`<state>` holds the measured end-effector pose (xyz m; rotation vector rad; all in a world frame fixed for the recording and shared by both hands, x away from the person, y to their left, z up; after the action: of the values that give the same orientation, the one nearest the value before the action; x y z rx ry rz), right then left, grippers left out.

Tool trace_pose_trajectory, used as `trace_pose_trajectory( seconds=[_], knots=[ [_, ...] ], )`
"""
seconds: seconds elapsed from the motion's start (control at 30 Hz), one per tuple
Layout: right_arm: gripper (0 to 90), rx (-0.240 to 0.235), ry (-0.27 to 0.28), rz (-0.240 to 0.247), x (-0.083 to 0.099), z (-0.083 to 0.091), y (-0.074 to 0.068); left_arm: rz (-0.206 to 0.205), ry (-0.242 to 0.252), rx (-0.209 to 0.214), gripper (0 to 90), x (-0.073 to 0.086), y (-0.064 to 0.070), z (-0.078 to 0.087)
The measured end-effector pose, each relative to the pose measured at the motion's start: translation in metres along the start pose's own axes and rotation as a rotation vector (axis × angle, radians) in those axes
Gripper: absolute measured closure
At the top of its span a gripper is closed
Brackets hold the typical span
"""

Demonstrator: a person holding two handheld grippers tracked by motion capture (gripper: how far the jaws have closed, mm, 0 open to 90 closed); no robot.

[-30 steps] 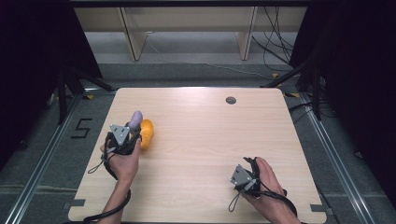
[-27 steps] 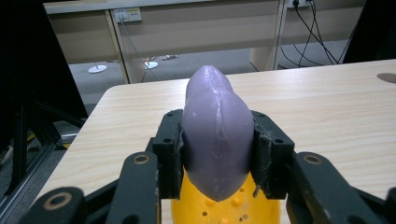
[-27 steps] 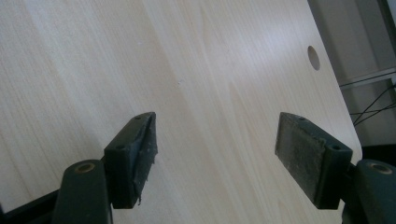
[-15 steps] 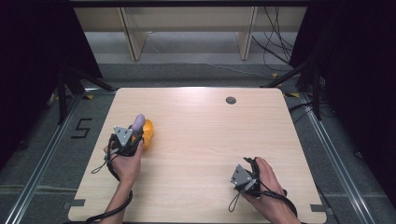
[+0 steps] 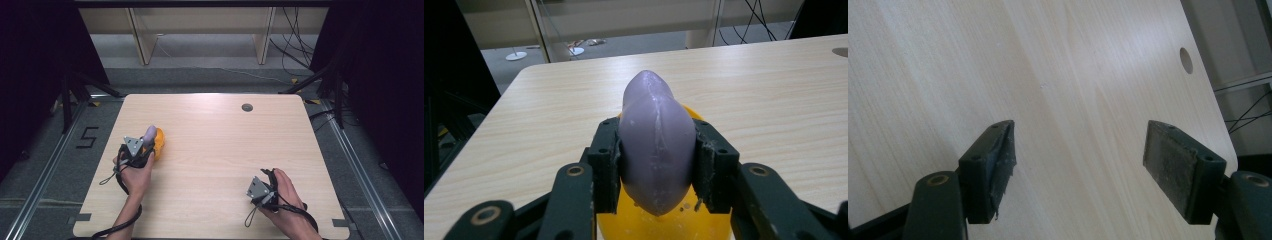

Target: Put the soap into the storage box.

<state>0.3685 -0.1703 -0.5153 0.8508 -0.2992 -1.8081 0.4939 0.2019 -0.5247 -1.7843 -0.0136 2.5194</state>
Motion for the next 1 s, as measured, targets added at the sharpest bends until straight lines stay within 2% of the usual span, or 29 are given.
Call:
trace_pose_trajectory(
  seconds=[0.03,0.17,0.27,0.4,0.73,0.87,0.9,1.0],
  knots=[
    [29.8,0.0,-0.004,-0.018,0.0006,0.0002,-0.001,0.003,-0.005,0.0,58.7,0.001,0.0004,-0.0004],
    [29.6,-0.007,-0.009,-0.022,0.0009,0.0003,-0.0019,-0.006,-0.02,0.001,58.7,0.0049,0.001,-0.0037],
    [29.5,-0.007,-0.003,0.0,0.0,0.0003,-0.0007,-0.006,-0.026,0.002,58.6,0.0069,0.0011,-0.0043],
    [29.5,-0.005,-0.008,-0.014,0.0007,0.0004,-0.0016,-0.009,-0.033,0.005,58.6,0.0084,0.0011,-0.0052],
    [29.5,-0.008,-0.006,-0.014,0.0004,0.0002,-0.0021,-0.013,-0.043,0.01,58.6,0.0093,0.002,-0.0067],
    [29.5,-0.012,-0.01,-0.019,0.0006,0.0004,-0.003,-0.025,-0.048,0.007,58.5,0.009,0.0027,-0.0068],
    [29.5,-0.01,-0.011,-0.019,0.0007,0.0003,-0.003,-0.045,-0.059,0.01,58.5,0.0088,0.0033,-0.0067],
    [29.5,-0.01,-0.011,-0.02,0.0005,0.0004,-0.0032,-0.044,-0.067,0.01,58.4,0.0082,0.0034,-0.0068]
  ],
)
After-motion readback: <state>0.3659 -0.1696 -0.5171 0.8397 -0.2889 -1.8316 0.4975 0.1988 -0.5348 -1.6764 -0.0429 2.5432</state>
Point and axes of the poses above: each handheld gripper's, and its own axes: z roughly backward along the jaws, x roughly out of its underside, y roughly to its right, the point moved 8 cm from there along -z, roughly forward along the jaws, and after that the axes turned 4 degrees about -x, right-handed, at the moved point
